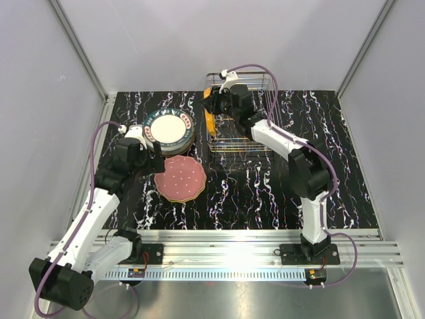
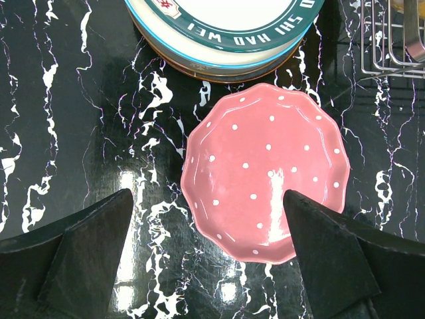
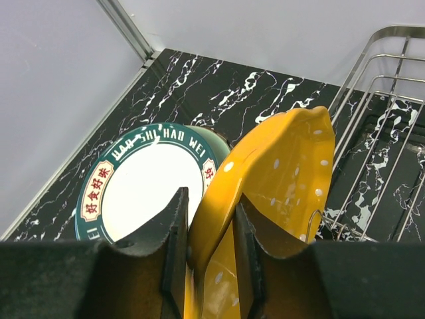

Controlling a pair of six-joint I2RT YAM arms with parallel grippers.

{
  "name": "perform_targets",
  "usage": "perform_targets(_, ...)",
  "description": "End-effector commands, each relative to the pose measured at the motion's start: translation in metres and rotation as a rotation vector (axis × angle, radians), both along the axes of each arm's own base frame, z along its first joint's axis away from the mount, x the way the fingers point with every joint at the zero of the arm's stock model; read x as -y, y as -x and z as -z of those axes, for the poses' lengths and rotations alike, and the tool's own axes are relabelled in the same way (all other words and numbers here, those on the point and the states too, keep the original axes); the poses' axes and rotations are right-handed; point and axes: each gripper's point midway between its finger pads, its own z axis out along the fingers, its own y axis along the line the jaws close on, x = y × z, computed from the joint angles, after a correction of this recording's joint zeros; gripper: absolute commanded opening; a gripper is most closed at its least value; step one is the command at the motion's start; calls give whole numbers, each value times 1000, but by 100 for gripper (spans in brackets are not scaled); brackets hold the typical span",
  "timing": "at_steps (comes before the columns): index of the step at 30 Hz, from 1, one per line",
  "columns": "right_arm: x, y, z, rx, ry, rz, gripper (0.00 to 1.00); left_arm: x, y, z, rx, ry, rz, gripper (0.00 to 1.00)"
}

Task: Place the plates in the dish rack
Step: Insert the plate into the dish rack

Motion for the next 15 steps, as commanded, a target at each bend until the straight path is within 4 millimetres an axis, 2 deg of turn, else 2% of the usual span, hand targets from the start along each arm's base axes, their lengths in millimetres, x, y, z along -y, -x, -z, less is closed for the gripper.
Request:
perform_targets(1,31,40,134,-261,307,-91,10,-2,-6,-17,48,-12,-3,99)
perform_targets(3,38,43,135,-253,345,-77,13,-2,-6,-17,49,-14,-4,99)
perform_targets(4,40,43,131,-238,356,-78,16,-2,-6,-17,47,-13,-5,99)
perform_targets(7,47,49,137,-253,385,-69,25,-3,-6,-16,46,-13,-7,99)
perform_targets(11,52,54,145,-265,401,-54,27,-4,-6,-17,48,-15,-11,99)
perform_targets(14,55,54,147,-236,482,-3,27,-4,-6,-17,49,-14,-11,99)
perform_targets(15,50,57,147,-226,493,0,27,-4,-5,-16,46,-14,-12,99)
